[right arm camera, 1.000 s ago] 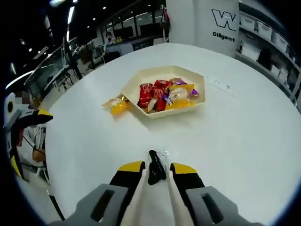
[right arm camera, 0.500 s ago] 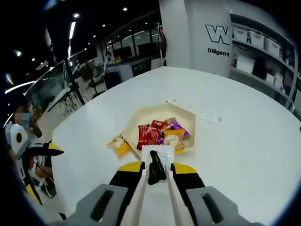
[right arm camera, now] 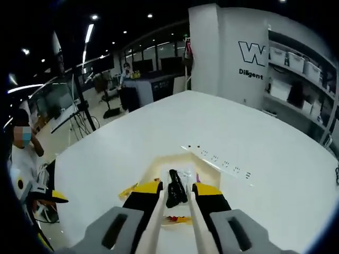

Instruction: Place the target food into the container with the food tongs after gripping and lifting it, then release it inside without dropping or visibly crushing the food.

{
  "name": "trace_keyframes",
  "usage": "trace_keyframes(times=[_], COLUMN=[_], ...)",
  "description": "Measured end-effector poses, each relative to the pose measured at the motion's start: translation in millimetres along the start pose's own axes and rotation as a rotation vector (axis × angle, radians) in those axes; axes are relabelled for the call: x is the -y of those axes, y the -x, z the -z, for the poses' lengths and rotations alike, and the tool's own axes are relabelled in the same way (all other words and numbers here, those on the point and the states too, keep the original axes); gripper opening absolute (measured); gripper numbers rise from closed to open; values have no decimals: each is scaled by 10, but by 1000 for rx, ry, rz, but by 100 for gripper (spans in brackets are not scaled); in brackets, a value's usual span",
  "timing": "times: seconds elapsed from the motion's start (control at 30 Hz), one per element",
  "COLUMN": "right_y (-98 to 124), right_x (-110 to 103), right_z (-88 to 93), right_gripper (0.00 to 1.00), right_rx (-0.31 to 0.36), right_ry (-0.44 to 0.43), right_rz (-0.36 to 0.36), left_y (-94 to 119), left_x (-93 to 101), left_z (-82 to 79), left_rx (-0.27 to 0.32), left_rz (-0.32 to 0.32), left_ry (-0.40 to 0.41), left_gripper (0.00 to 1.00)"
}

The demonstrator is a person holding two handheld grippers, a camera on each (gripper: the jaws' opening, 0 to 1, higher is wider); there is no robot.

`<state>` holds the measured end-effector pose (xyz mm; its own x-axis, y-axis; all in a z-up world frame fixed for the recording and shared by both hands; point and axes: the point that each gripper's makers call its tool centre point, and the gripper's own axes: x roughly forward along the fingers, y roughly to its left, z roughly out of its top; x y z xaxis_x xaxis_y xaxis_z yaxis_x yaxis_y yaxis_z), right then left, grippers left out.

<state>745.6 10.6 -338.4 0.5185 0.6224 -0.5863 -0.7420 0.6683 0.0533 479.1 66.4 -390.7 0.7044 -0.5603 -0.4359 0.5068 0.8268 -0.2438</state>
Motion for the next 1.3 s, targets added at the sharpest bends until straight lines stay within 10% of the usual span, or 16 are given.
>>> trace_keyframes(times=[1.3], right_y=[-51], right_x=[67], right_z=[-96], right_gripper=[19], right_rx=[20], right_ry=[-3], right_rz=[12], left_y=[43], left_x=[-82], left_z=[-73], left_rx=[20], left_rz=[-17], left_ry=[2], left_gripper=[98])
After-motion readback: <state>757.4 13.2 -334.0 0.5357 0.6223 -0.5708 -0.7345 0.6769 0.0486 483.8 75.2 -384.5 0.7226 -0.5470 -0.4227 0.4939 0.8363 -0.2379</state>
